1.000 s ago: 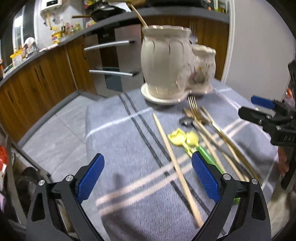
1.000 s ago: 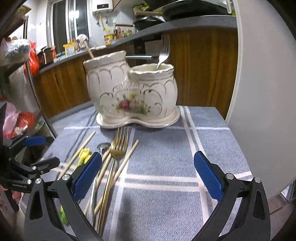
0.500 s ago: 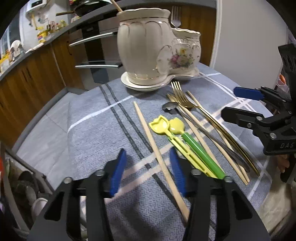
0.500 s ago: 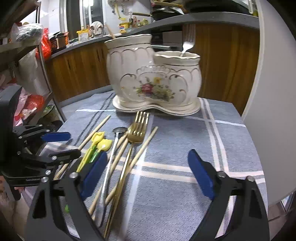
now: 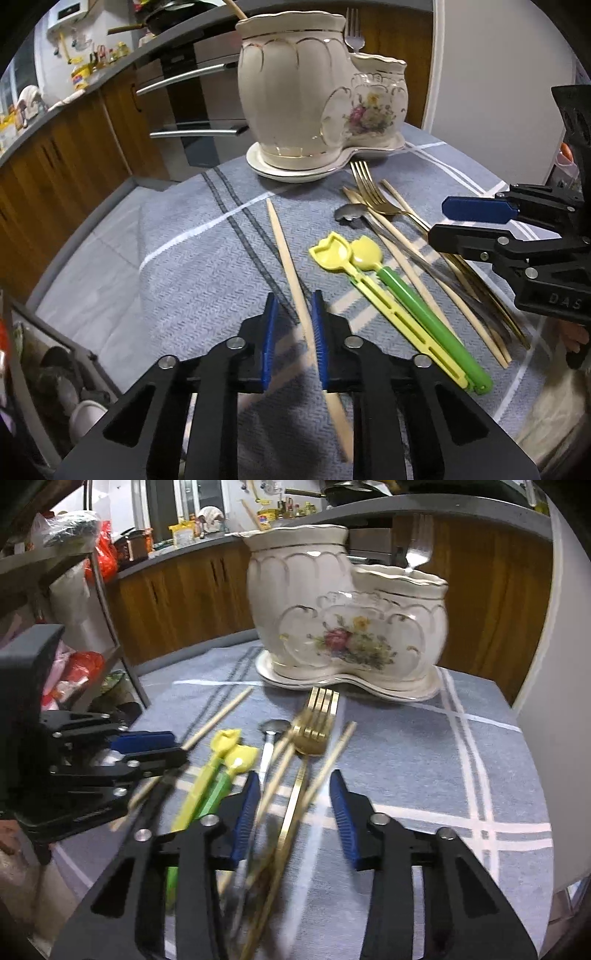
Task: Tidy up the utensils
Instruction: 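Grasp another wooden chopstick with the left tool while the right tool grasps a green-handled spoon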
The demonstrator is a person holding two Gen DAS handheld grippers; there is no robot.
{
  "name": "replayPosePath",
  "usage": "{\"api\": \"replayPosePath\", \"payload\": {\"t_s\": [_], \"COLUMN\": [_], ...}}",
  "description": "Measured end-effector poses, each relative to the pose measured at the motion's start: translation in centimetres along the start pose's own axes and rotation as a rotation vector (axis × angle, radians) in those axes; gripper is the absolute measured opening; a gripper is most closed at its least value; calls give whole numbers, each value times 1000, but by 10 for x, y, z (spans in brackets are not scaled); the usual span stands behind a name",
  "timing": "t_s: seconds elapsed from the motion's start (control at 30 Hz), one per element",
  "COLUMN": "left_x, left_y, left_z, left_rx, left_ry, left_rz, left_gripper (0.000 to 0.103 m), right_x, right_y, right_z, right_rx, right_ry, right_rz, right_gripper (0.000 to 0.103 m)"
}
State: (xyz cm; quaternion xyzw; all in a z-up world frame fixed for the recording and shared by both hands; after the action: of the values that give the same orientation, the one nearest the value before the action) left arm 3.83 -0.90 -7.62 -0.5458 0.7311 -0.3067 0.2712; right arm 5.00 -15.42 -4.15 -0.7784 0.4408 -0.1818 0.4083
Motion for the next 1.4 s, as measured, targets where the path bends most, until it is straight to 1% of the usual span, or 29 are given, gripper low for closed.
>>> {"api": "replayPosePath", "payload": {"t_s": [0.07,0.1,0.13,0.27,0.33,0.57,0.67,0.77,0.83,0.9,1.0,1.07,1.1,1.17,1.23,1.27,1.33,1.4], "left_x": [0,0,0,-2,-3,-2,-3,-4,-4,-5,-7,-6,-6,-6,-4,-3,-5,-7], "left_y": [0,0,0,0,0,0,0,-1,-1,-2,-2,-3,-3,-4,-4,-4,-4,-4], "left_z": [0,0,0,0,0,1,1,1,1,2,2,3,3,4,5,5,6,5], "left_rx": [1,2,2,5,6,10,11,11,10,10,10,7,4,0,-1,0,1,6], "left_ry": [-7,-9,-14,-12,-11,-9,-5,2,6,9,20,22,21,29,21,17,-1,8], "left_rz": [3,5,8,10,6,2,-3,-8,-8,-8,-16,-13,-12,-17,-15,-11,-11,-27], "left_gripper": [13,12,9,8,8,8,8,8,8,8,8,9,9,13,13,12,7,7], "right_x": [-7,-11,-14,-24,-27,-43,-51,-54,-54,-58,-57,-54,-51,-44,-39,-35,-31,-26], "right_y": [-2,-2,-2,-4,-6,-2,-3,-4,-8,-9,-9,-8,-9,-10,-13,-14,-17,-20], "right_z": [5,8,11,13,14,22,26,35,39,42,40,36,32,23,14,10,1,-8], "right_rx": [-5,-19,-30,-50,-52,-112,-137,-185,-186,-190,-179,-160,-142,-111,-75,-59,-13,26], "right_ry": [3,3,-8,-66,-76,-62,-32,-32,-17,-8,-10,-11,-11,-15,-27,-36,-55,-67], "right_rz": [-34,-45,-49,-34,-36,-64,-83,-64,-52,-46,-26,-5,11,32,50,58,76,91], "right_gripper": [21,19,18,18,18,18,17,17,16,14,10,10,10,10,10,10,10,10]}}
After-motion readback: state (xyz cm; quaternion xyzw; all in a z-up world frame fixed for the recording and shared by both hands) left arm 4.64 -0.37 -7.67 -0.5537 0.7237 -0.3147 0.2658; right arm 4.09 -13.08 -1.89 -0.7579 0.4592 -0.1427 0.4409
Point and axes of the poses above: each gripper's, at about its wrist camera, not at the fingertips, and z roughly the way its jaws point, x to its right, y to its underside, the point moved 2 cm from there along z, roughly the way its jaws point, and after that the axes turned 7 degrees about x, right-handed, at the moved point
